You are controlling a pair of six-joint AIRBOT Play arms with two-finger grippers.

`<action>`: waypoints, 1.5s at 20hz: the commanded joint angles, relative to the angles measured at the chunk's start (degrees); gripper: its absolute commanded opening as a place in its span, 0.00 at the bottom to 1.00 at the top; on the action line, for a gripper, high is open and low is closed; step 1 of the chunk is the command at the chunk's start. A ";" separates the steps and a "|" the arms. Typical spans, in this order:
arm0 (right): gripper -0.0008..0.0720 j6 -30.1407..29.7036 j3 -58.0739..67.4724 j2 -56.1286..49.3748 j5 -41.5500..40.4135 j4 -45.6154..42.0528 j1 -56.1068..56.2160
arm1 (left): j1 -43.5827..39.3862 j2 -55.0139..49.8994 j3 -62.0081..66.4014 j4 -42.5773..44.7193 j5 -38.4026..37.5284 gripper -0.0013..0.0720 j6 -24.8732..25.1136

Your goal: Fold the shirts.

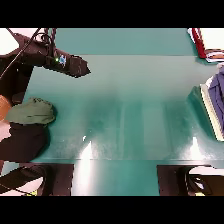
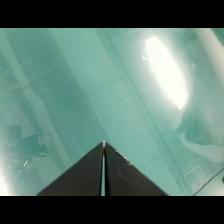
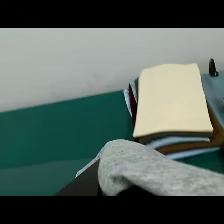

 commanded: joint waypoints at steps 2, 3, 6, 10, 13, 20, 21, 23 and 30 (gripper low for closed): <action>0.04 -0.46 -6.12 9.31 3.65 -9.07 -6.10 | -0.02 0.04 -0.02 0.00 -0.02 0.05 0.00; 0.04 -0.35 -7.21 11.04 3.80 -9.07 -7.54 | -0.02 0.04 -0.02 0.00 -0.02 0.05 0.00; 0.04 2.89 -10.38 14.73 4.74 -9.22 -11.80 | -0.02 0.04 -0.02 0.00 -0.07 0.05 0.17; 0.13 9.66 -14.16 17.73 9.11 -19.98 -15.19 | -0.02 0.04 -0.02 0.00 -0.22 0.05 0.50; 0.56 16.04 -16.39 18.18 12.46 -33.11 -15.19 | -0.02 0.04 -0.02 0.00 -0.33 0.05 1.75; 0.79 20.41 -12.79 18.34 13.79 -38.32 -13.25 | -0.02 0.04 -0.02 -0.02 -0.33 0.05 1.92; 0.79 21.44 -10.99 18.34 13.64 -38.95 -12.39 | -0.02 0.04 -0.02 -0.04 -0.37 0.05 1.92; 0.79 24.50 -7.72 18.34 13.68 -42.77 -11.41 | -0.02 0.04 -0.02 -0.02 -1.18 0.05 1.97; 0.78 32.35 -2.01 18.34 14.21 -28.85 -5.97 | -0.02 0.04 -0.02 0.00 -1.46 0.05 1.95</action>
